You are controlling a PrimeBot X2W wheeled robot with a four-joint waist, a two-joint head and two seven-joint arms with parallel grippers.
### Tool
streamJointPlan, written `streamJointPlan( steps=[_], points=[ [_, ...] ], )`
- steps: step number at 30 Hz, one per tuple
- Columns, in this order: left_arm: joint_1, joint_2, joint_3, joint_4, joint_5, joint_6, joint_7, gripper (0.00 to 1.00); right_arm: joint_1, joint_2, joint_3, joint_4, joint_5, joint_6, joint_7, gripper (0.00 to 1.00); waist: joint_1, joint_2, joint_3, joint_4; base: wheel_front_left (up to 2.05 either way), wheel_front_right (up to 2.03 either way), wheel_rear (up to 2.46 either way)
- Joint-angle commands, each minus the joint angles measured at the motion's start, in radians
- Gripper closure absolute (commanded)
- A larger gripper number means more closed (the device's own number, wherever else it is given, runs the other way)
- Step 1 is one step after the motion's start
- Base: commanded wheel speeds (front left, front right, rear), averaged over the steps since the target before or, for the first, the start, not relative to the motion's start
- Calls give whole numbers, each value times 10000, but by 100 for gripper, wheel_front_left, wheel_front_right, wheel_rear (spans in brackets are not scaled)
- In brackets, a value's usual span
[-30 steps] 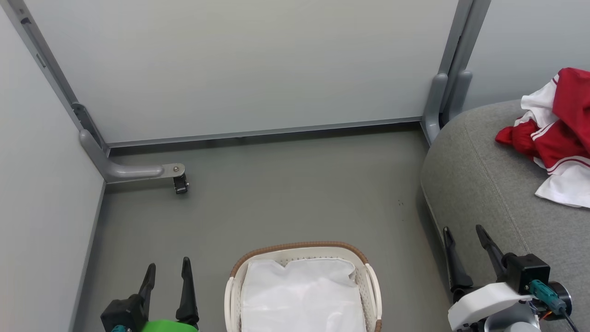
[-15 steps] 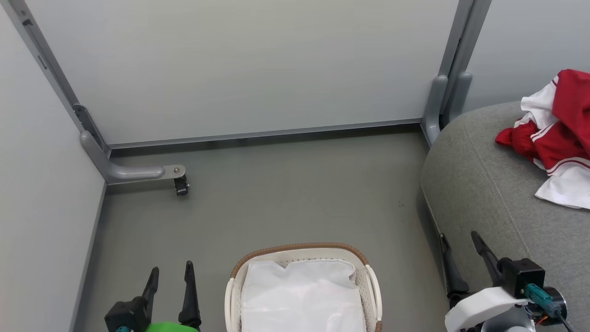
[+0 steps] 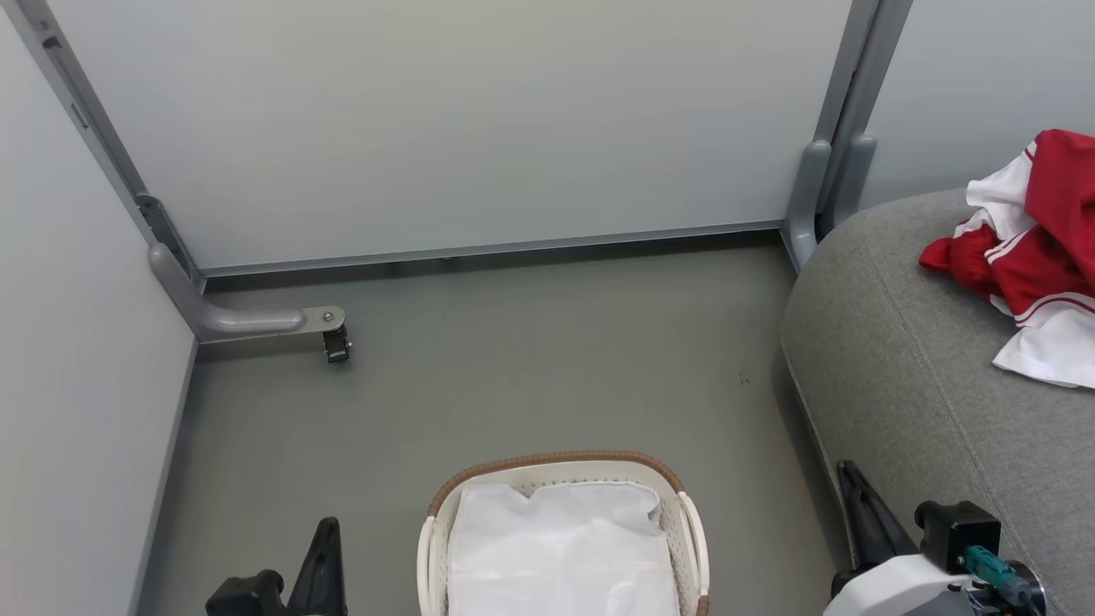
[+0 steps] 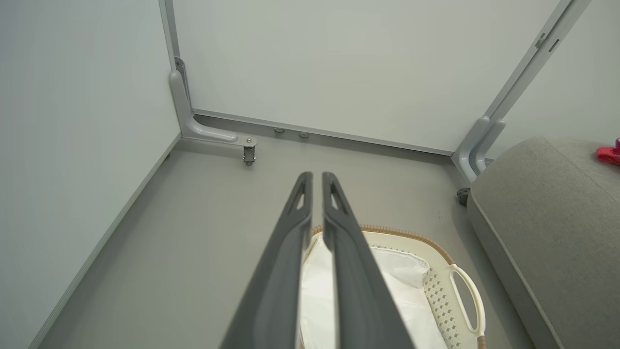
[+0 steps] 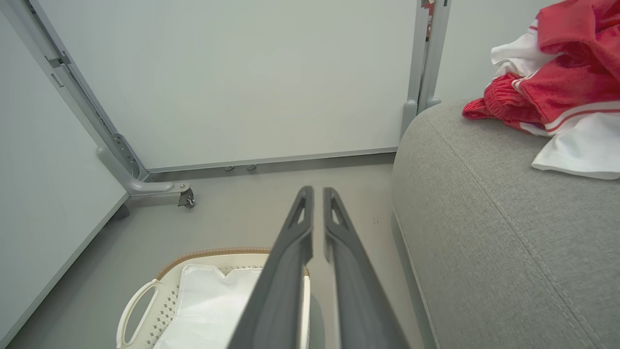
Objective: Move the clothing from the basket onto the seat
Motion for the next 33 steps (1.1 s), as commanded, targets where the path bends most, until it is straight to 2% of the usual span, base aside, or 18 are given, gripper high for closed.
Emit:
streamJointPlan(
  steps=[1,20,33],
  points=[
    [-25,-2,40,6,-140,-13,51,100,-25,-1,-27,16,159,0,56,100,1,0,3,-2,0,0,0],
    [-472,-35,720,-303,-3141,-293,945,100,-301,-27,-356,-241,3564,-2,957,100,1,0,83,-40,0,0,0],
    [-721,-54,1099,-474,-4831,-453,1440,100,-459,-42,-545,-379,5473,-3,1466,100,1,0,136,-66,0,0,0]
  ],
)
